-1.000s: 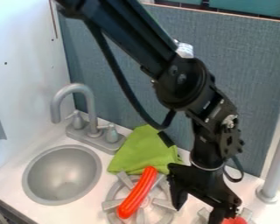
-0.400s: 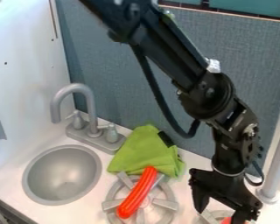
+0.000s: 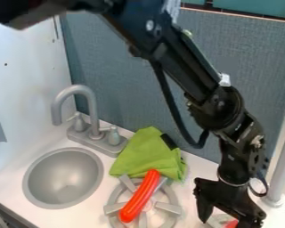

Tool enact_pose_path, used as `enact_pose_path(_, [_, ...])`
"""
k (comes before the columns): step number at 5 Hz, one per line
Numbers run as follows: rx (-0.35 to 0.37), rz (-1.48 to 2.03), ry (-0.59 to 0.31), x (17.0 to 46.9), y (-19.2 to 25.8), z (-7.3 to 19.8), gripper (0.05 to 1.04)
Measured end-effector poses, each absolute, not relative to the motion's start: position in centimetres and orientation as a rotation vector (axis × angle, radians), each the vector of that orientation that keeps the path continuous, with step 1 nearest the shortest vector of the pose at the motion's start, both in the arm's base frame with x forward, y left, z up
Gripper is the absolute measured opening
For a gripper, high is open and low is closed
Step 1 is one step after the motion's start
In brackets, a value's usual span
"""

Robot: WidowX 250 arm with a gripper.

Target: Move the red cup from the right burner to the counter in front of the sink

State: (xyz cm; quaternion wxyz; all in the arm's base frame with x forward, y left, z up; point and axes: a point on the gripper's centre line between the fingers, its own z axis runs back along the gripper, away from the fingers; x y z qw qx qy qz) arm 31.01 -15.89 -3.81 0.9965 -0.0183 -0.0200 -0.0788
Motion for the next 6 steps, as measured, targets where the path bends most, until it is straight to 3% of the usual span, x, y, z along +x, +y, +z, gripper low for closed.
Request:
enact_pose_path(2, [-0.078, -0.12, -0.058, 32.4, -16.0, -4.6, 1.001])
enact_pose_path(4, [-0.061, -0.115, 0.055, 32.1, -15.1, -7.6, 1.001])
enact_pose_path(5, [-0.059, -0.117, 0.064, 32.0, -15.2, -8.1, 0.947])
enact_pose_path(6, [-0.088, -0.112, 0.049, 32.1, -15.7, -8.2, 0.669])
